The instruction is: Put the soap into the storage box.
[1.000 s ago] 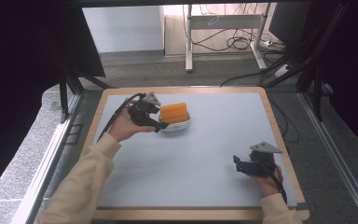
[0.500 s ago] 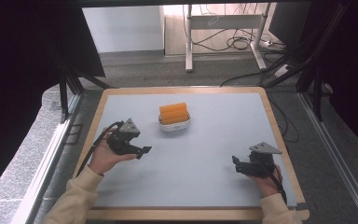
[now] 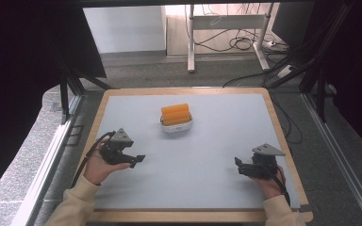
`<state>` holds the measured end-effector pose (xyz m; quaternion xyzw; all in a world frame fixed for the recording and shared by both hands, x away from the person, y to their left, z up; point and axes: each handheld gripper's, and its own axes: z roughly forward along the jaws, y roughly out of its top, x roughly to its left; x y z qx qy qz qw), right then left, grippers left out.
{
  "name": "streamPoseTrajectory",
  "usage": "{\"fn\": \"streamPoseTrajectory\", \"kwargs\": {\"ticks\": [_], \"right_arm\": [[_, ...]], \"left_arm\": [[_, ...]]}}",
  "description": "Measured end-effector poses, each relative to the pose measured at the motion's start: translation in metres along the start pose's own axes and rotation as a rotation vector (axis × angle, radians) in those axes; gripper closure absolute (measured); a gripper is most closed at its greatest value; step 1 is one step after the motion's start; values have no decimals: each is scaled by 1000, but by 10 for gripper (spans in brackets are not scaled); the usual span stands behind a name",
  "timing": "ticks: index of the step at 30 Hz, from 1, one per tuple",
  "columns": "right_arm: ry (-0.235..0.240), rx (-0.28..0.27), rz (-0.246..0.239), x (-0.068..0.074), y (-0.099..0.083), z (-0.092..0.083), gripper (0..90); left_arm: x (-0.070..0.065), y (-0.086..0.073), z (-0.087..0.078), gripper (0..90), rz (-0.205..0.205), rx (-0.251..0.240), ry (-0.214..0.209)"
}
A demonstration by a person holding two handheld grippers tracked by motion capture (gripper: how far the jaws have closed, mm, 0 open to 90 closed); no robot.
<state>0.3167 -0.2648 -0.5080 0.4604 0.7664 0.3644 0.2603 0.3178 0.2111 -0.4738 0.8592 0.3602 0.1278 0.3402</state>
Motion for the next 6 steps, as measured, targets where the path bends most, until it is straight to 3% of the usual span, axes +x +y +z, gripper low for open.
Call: {"fn": "streamPoseTrajectory", "kwargs": {"ticks": [6], "right_arm": [[22,-6,-3,0,2,2,129]], "left_arm": [[6,-2,3,232,-9,15,0]]}}
